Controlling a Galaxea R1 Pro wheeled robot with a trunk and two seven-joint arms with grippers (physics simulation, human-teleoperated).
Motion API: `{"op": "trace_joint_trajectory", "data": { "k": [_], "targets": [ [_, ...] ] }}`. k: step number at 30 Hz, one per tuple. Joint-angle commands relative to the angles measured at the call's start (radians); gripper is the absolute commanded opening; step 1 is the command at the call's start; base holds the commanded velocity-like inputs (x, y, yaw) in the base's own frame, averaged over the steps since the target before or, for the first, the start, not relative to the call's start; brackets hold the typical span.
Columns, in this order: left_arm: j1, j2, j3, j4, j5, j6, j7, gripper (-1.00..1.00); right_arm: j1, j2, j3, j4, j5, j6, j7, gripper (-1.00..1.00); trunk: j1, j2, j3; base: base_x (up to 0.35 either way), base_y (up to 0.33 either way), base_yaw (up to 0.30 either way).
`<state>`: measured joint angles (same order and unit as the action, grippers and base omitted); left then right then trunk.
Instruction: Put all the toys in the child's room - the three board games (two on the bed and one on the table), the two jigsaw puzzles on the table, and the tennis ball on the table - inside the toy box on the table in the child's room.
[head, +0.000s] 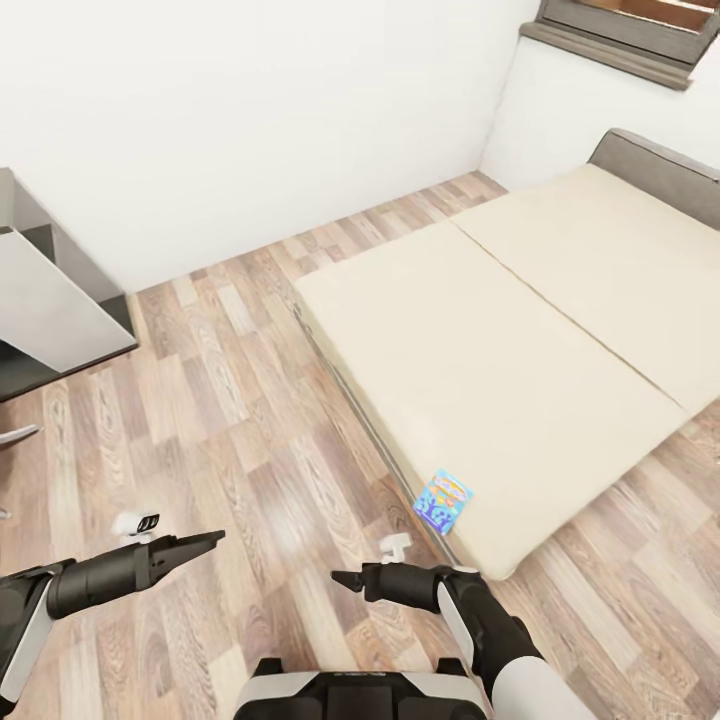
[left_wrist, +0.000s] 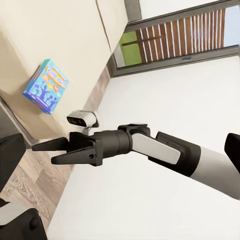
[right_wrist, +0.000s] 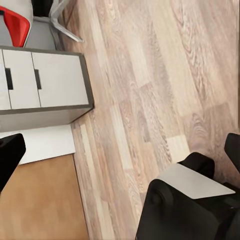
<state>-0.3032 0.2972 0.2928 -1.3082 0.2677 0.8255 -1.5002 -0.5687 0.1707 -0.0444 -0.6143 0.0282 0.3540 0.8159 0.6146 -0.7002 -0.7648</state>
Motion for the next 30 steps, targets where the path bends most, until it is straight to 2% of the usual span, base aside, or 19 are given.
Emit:
{"op": "trace_joint_trajectory", "data": {
  "k": [1,7,14,25,30],
  "targets": [
    [0.0,0.0,0.0,0.0,0.001,0.011,-0.003,1.0,0.0,0.001,-0.005,-0.001,0.003,0.007,0.005,1.0,0.0,-0.001,0.0,0.0,0.005,-0.256],
    [0.0,0.0,0.0,0.0,0.0,0.011,-0.009,1.0,0.0,0.001,-0.005,-0.001,0.003,0.007,0.005,1.0,0.0,-0.001,0.006,0.0,0.068,-0.253],
    [0.0,0.0,0.0,0.003,-0.005,0.01,-0.056,1.0,0.0,0.001,-0.004,0.0,0.004,-0.007,0.005,1.0,0.0,-0.001,0.014,0.0,0.115,-0.238],
    [0.0,0.0,0.0,0.004,-0.005,0.01,-0.061,1.0,0.0,0.001,-0.005,0.001,0.004,-0.012,0.005,1.0,0.0,-0.001,0.028,0.0,0.011,-0.219],
    [0.0,0.0,0.001,0.004,-0.005,0.01,-0.061,1.0,0.0,0.001,-0.005,0.001,0.004,-0.012,0.005,1.0,0.0,-0.001,0.035,0.0,0.146,-0.207]
  ]
}}
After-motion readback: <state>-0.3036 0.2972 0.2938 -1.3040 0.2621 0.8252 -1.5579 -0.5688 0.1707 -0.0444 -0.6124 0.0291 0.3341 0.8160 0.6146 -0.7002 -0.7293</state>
